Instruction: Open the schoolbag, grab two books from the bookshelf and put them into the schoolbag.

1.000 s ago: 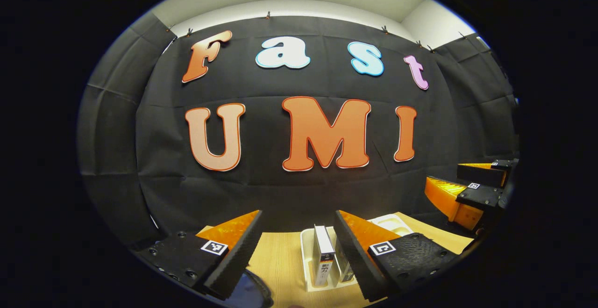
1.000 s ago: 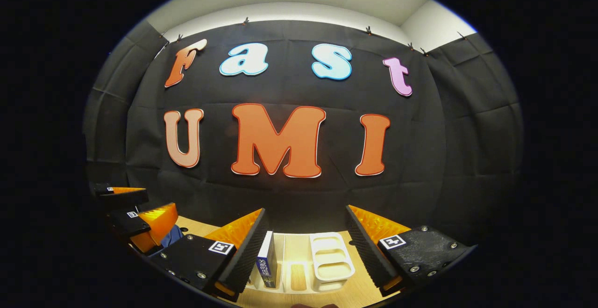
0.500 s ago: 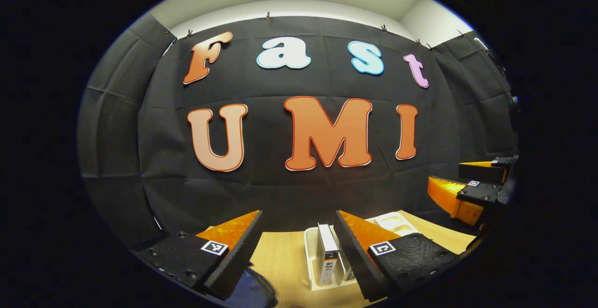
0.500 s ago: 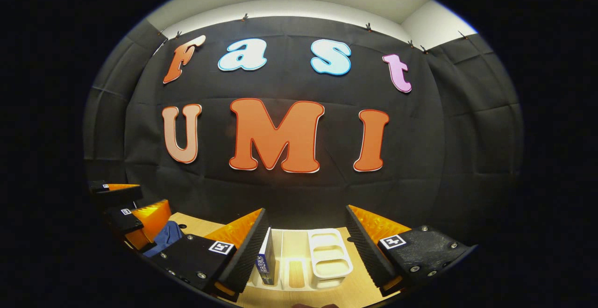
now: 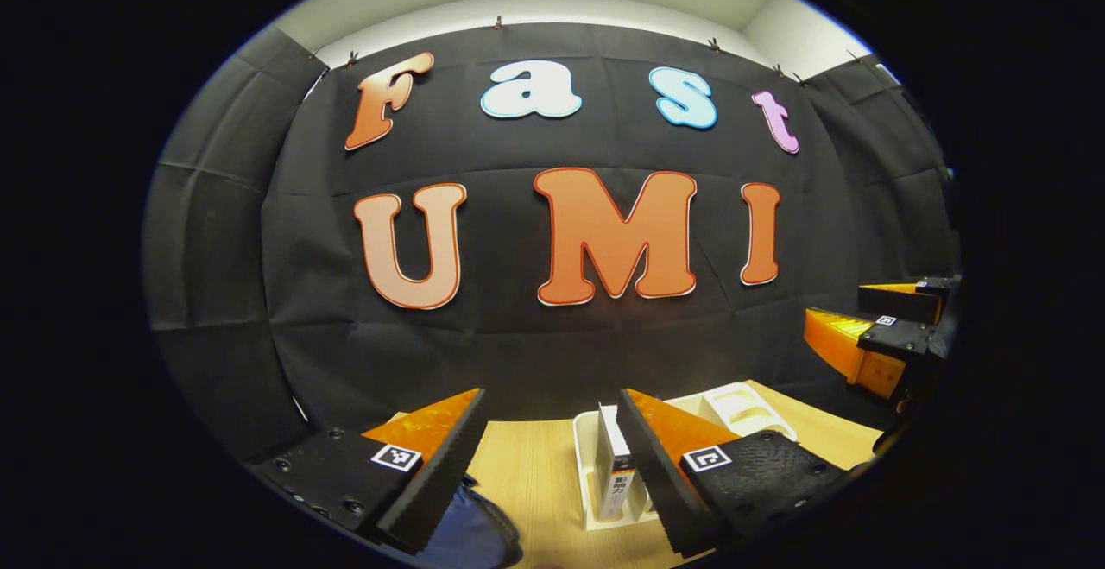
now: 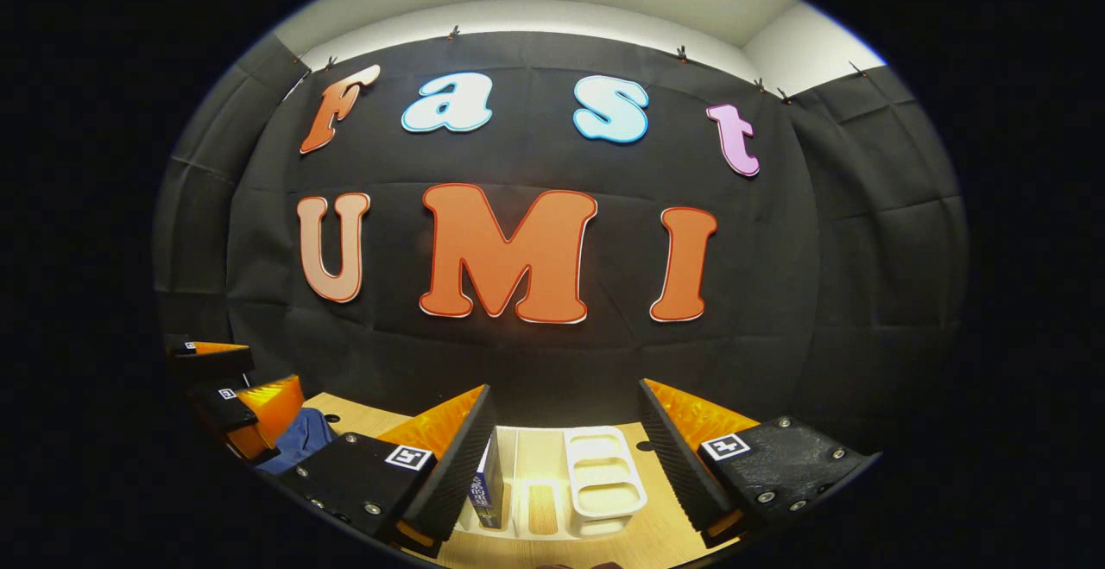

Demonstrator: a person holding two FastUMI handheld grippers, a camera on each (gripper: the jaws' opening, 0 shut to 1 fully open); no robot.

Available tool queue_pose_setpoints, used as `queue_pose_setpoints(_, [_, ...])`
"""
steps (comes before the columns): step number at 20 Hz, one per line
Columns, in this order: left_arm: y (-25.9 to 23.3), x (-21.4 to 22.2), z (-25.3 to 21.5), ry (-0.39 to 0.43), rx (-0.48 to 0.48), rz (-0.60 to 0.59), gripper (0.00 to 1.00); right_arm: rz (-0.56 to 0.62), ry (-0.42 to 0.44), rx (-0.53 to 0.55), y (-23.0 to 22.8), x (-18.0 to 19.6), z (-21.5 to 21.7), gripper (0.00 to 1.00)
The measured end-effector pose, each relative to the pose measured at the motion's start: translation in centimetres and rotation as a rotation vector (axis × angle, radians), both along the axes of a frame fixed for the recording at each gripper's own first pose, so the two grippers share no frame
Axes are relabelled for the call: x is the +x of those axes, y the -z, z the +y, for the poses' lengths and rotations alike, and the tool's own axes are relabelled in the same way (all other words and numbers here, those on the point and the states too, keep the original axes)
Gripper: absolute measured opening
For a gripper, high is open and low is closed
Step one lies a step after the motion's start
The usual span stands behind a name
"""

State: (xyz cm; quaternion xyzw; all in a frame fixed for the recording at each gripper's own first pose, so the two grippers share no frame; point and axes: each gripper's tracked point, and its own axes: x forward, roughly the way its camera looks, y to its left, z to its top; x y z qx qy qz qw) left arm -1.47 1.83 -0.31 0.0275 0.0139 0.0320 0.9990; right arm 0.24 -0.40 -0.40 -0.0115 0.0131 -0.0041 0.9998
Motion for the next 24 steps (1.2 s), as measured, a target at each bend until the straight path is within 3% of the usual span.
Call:
queue_pose_setpoints(15, [3.0, 0.2, -0.2, 0.028, 0.02, 0.085, 0.95, 0.041, 0.006, -0.018, 2.1, 0.5, -0.2, 0.97])
queue_pose_setpoints(24, [7.6, -0.2, 0.5, 0.028, 0.061, 0.211, 0.96, 0.085, -0.001, -0.013, 3.6, 0.3, -0.1, 0.97])
